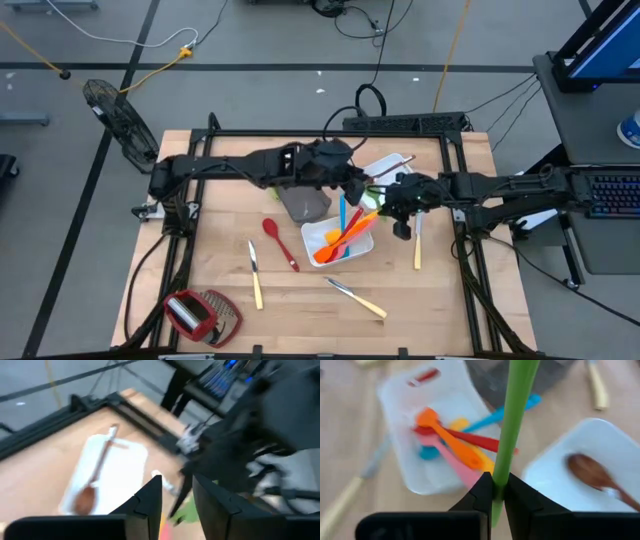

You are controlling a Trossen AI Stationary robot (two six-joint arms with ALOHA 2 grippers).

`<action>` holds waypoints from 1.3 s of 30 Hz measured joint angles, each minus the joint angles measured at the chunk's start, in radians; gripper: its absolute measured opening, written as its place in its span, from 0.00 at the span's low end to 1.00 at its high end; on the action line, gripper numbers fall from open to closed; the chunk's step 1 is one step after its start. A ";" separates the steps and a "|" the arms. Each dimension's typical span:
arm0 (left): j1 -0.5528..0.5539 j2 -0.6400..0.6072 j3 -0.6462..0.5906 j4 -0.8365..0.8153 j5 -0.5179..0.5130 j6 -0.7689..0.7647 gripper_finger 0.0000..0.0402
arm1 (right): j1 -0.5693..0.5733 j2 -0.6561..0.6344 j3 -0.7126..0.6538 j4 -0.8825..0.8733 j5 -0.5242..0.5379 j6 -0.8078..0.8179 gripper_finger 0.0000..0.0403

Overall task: Pick & Place Kitchen Items
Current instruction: Put the green spatula into the bottom white bin

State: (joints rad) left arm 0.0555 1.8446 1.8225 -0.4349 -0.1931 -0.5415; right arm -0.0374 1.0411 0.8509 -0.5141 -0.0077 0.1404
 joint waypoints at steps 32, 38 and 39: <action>0.032 -0.196 -0.041 -0.619 -0.184 -0.116 0.30 | 0.296 0.366 0.001 0.534 1.290 -1.439 0.05; 0.000 -0.274 -0.146 -0.580 -0.185 -0.154 0.30 | 0.336 0.444 0.000 0.512 1.302 -1.455 0.07; -0.007 -0.287 -0.169 -0.576 -0.184 -0.162 0.30 | 0.340 0.451 0.000 0.515 1.306 -1.459 0.07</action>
State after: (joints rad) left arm 0.0482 1.5577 1.6534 -1.0107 -0.3771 -0.7033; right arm 0.3030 1.4921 0.8509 0.0009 1.2978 -1.3186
